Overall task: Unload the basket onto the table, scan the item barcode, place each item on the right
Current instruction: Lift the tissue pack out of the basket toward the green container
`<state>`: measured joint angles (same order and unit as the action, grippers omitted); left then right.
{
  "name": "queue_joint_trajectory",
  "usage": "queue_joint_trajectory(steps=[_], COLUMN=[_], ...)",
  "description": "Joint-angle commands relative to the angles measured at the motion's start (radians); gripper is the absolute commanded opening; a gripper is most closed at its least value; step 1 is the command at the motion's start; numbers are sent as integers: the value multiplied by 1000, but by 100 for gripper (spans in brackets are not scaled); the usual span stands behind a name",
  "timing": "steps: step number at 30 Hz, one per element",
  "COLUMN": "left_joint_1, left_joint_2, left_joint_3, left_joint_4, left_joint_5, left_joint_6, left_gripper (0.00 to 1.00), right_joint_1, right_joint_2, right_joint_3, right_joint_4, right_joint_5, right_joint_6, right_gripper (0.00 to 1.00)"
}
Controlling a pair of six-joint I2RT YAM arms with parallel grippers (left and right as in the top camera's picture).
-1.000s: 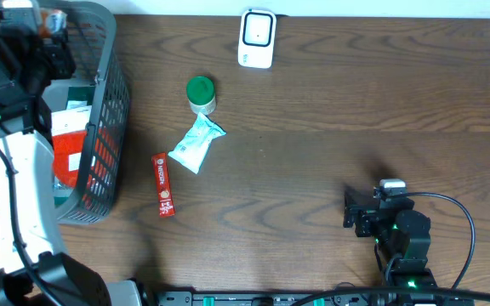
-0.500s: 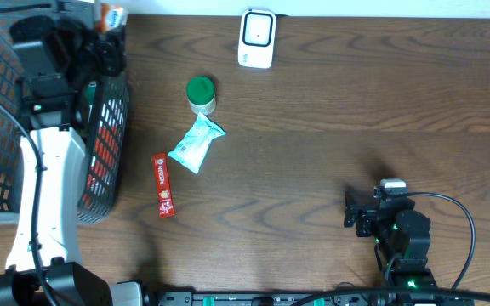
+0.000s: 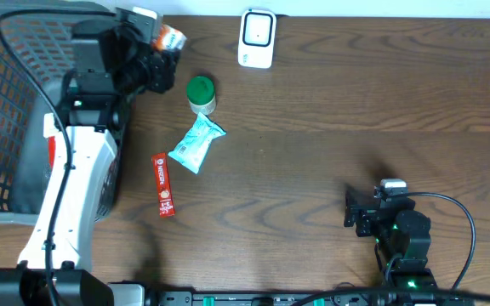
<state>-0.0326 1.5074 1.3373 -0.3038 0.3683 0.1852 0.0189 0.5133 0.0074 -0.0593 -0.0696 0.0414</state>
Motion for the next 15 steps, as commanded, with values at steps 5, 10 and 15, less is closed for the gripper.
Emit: queue_joint_trajectory(steps=[5, 10, 15], left_joint_1=[-32, -39, -115], left_joint_2=[-10, -10, -24], left_joint_3=[23, 23, 19], left_joint_4=[-139, -229, -272], left_joint_5=[13, 13, -107], left_joint_6=[-4, 6, 38], left_gripper=[55, 55, 55], right_joint_1=[7, 7, 7], right_joint_2=[2, 2, 2], right_joint_3=[-2, -2, -2], right_joint_4=[9, 12, 12], right_joint_5=[13, 13, 13], right_joint_6=[10, 10, 10], right_gripper=[99, 99, 99])
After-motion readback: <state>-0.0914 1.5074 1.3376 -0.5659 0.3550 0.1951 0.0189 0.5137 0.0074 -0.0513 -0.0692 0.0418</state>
